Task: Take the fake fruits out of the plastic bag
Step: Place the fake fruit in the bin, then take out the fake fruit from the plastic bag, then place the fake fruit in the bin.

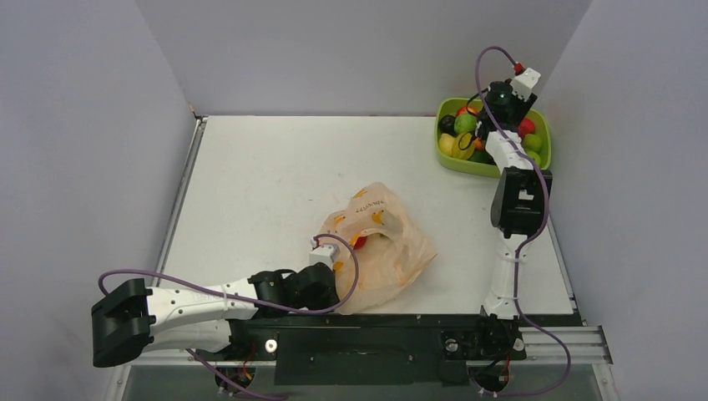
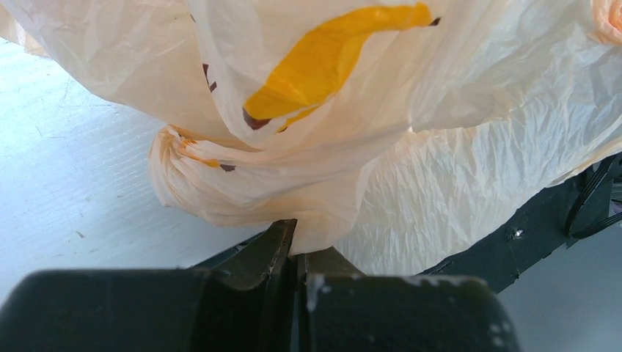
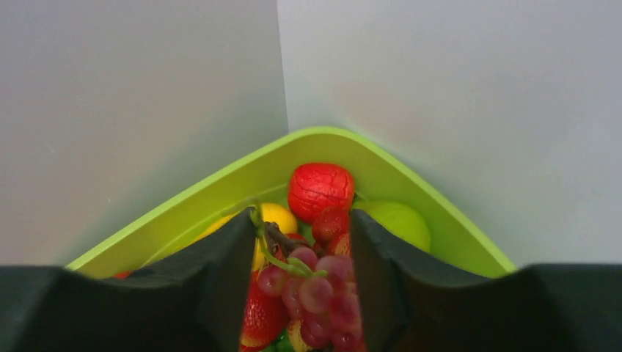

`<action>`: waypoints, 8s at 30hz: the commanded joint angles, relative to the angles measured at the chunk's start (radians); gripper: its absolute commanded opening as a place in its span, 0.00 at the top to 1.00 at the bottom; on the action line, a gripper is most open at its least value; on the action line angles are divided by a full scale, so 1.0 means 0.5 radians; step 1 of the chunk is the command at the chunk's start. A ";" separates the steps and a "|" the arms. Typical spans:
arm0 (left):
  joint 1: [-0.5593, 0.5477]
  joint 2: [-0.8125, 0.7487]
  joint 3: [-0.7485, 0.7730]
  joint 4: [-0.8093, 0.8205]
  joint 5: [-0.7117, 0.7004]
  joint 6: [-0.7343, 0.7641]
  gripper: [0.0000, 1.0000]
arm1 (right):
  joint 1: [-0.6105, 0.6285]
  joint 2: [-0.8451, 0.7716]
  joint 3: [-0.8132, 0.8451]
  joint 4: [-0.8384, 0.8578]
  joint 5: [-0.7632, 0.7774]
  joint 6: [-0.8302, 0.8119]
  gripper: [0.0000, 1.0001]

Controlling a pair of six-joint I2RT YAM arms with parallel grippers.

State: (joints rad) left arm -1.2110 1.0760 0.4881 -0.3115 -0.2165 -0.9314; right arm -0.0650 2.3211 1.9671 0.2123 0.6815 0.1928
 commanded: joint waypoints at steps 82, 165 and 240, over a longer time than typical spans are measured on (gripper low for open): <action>0.134 -0.067 0.104 -0.030 0.115 -0.521 1.00 | 2.127 -1.862 -2.735 0.406 -0.727 1.025 0.44; 0.164 -0.069 -0.017 0.037 0.048 -0.532 1.00 | 2.226 -3.015 -2.722 -0.711 -0.452 1.070 1.00; 0.164 0.553 0.277 0.052 0.385 -0.068 1.00 | 0.079 0.045 0.354 -0.780 -0.536 0.220 0.10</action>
State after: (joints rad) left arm -1.1320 1.3460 0.5880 -0.2985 -0.0357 -0.9817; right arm -0.0353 2.4763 2.2089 -0.1429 0.3691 0.3218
